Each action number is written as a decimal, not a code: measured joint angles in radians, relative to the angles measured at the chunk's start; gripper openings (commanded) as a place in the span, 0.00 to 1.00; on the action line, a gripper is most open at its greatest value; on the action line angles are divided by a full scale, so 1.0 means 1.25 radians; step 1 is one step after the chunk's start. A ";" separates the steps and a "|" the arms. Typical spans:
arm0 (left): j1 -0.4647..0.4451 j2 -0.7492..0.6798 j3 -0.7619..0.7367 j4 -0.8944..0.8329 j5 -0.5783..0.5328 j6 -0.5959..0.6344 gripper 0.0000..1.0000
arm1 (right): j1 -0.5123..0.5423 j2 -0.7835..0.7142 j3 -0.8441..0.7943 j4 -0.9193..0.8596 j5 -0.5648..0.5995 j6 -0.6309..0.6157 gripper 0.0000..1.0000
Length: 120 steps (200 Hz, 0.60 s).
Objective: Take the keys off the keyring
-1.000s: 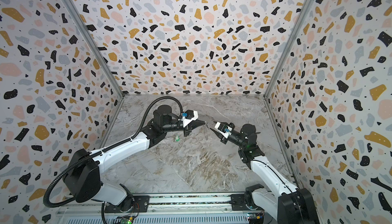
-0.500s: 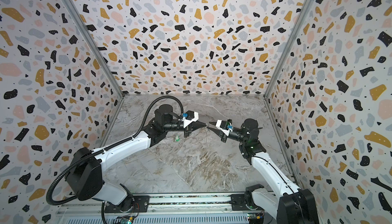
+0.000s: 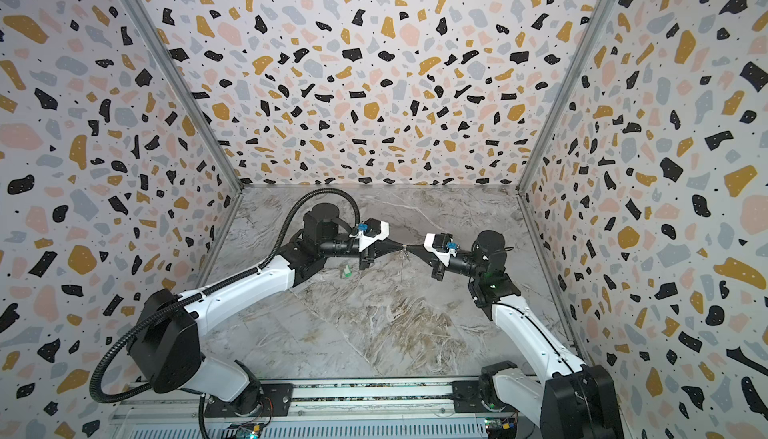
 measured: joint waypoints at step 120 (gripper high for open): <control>-0.039 -0.028 0.114 -0.268 -0.307 0.249 0.30 | 0.004 0.036 0.106 -0.199 0.062 -0.042 0.00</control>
